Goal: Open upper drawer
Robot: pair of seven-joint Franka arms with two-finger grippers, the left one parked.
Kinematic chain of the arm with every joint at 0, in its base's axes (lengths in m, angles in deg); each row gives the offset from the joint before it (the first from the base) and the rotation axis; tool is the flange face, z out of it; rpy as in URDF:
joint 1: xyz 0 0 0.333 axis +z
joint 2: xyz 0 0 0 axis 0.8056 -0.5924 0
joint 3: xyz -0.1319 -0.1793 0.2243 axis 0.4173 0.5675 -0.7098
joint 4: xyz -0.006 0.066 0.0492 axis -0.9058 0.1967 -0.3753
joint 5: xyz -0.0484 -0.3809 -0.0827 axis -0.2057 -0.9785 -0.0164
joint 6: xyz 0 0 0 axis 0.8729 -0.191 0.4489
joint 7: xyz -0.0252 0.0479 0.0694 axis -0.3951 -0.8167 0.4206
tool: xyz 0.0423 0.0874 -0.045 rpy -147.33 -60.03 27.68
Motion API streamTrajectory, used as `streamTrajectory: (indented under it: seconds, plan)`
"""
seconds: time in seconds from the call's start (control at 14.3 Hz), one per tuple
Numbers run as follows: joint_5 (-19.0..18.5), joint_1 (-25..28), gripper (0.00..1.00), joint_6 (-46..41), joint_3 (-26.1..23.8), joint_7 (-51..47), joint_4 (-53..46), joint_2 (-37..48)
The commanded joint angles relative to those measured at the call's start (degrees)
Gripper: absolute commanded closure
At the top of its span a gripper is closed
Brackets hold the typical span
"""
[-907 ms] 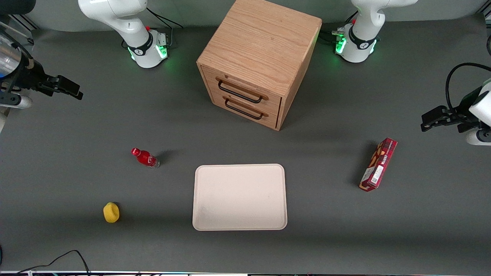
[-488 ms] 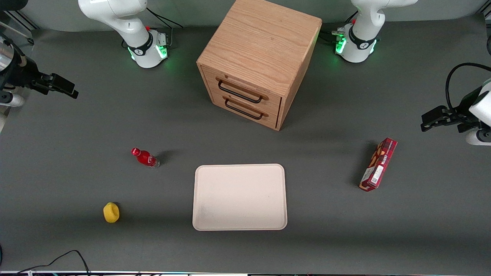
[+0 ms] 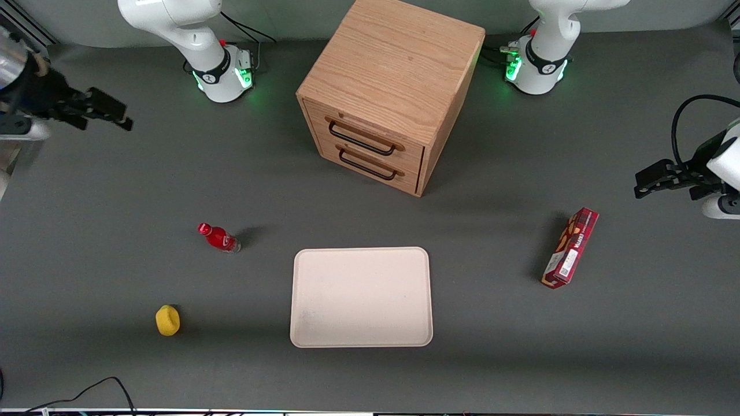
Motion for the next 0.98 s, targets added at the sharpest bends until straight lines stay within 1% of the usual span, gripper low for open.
streamTrajectory:
  seconds: [0.0, 0.07, 0.14, 0.28, 0.35, 0.42, 0.49, 0.56, 0.63, 0.77, 0.91]
  plan:
    - [4.3, 0.1, 0.0, -1.9, -5.5, 2.2, -7.3, -6.5]
    - [7.7, -0.2, 0.0, -2.0, -8.5, 3.6, -7.5, -6.8]
    - [9.9, -0.9, 0.0, -1.7, -11.6, 5.8, -7.9, -7.5]
    - [12.2, -2.7, 0.0, -0.8, -16.8, 10.8, -8.2, -10.1]
    - [13.6, -4.4, 0.0, -0.8, -19.6, 13.7, -8.4, -11.7]
    - [13.8, -5.8, 0.0, -0.5, -22.1, 18.4, -8.8, -13.8]
    - [14.0, -6.4, 0.0, 0.0, -23.8, 25.5, -9.4, -15.9]
    - [14.0, -6.7, 0.0, 0.6, -24.5, 31.2, -10.5, -17.6]
    - [14.0, -6.8, 0.0, 1.6, -26.0, 34.9, -10.9, -19.2]
    - [13.9, -9.1, 0.0, 6.2, -31.2, 36.7, -11.0, -22.0]
    - [13.2, -9.3, 0.0, 12.2, -36.2, 36.7, -10.5, -26.6]
